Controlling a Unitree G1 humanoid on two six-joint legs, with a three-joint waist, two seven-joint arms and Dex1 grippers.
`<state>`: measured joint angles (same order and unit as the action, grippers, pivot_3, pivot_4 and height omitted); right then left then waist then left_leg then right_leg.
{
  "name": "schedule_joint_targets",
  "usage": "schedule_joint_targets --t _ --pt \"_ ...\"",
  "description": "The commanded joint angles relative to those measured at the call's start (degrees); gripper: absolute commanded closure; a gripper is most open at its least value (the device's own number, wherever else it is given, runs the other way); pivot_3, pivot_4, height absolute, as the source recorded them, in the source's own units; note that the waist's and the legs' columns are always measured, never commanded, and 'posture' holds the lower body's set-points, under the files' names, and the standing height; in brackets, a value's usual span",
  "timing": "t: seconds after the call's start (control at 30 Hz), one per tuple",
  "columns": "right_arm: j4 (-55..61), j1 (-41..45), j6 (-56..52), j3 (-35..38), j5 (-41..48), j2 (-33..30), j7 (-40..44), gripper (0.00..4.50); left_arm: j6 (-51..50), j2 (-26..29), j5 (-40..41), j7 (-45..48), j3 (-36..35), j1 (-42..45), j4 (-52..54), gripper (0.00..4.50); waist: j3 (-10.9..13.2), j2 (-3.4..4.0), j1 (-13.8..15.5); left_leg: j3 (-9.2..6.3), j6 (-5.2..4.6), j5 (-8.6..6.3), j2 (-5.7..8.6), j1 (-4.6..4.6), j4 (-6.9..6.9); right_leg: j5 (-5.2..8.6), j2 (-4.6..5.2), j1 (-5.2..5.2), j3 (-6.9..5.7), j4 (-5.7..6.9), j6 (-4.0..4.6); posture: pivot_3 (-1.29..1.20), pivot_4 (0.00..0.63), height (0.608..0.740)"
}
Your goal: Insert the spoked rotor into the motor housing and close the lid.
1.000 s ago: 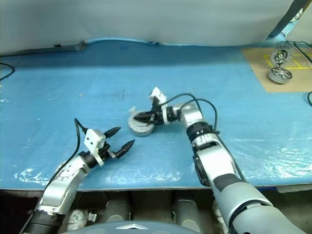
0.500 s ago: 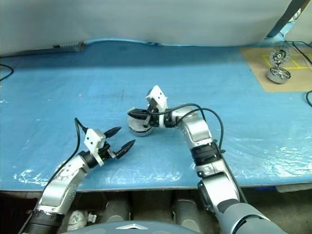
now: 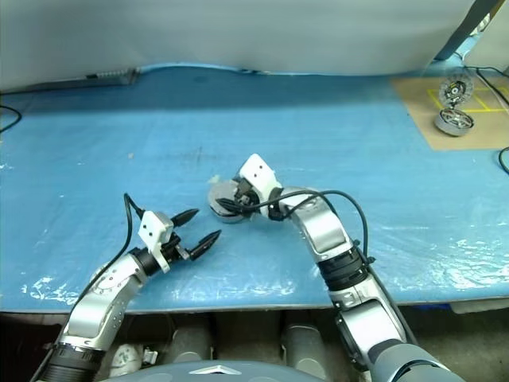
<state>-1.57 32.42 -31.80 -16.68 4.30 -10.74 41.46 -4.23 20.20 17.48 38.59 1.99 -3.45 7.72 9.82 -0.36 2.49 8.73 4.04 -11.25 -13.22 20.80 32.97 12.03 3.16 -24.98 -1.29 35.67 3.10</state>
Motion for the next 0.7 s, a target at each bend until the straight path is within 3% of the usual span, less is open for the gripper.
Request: schedule_joint_targets --t 0.03,0.57,0.7 --pt "-0.6 0.3 2.9 -0.5 -0.3 0.8 -1.2 0.92 0.4 0.1 0.4 0.3 -0.2 0.1 2.1 0.00 0.0 0.00 0.0 0.00 0.00 0.00 0.00 0.00 0.00 0.00 0.00 0.00 0.00 0.00 0.00 0.00 0.150 0.740" --pt "-2.4 -2.7 7.2 -4.7 -2.9 0.8 -2.2 0.92 0.5 0.2 0.5 0.3 -0.5 0.1 2.0 0.00 0.0 0.00 -0.1 0.00 0.00 0.00 0.01 -0.02 0.00 0.00 0.00 0.01 0.02 0.01 0.00 0.00 0.150 0.740" --pt "-3.5 -2.4 7.7 -4.4 -3.3 0.9 -2.8 1.53 0.5 0.2 0.4 0.3 -0.5 0.1 2.0 0.00 0.0 -0.01 -0.1 0.00 0.00 0.00 0.01 -0.04 0.00 0.00 0.00 0.03 0.02 0.02 0.00 0.00 0.150 0.740"
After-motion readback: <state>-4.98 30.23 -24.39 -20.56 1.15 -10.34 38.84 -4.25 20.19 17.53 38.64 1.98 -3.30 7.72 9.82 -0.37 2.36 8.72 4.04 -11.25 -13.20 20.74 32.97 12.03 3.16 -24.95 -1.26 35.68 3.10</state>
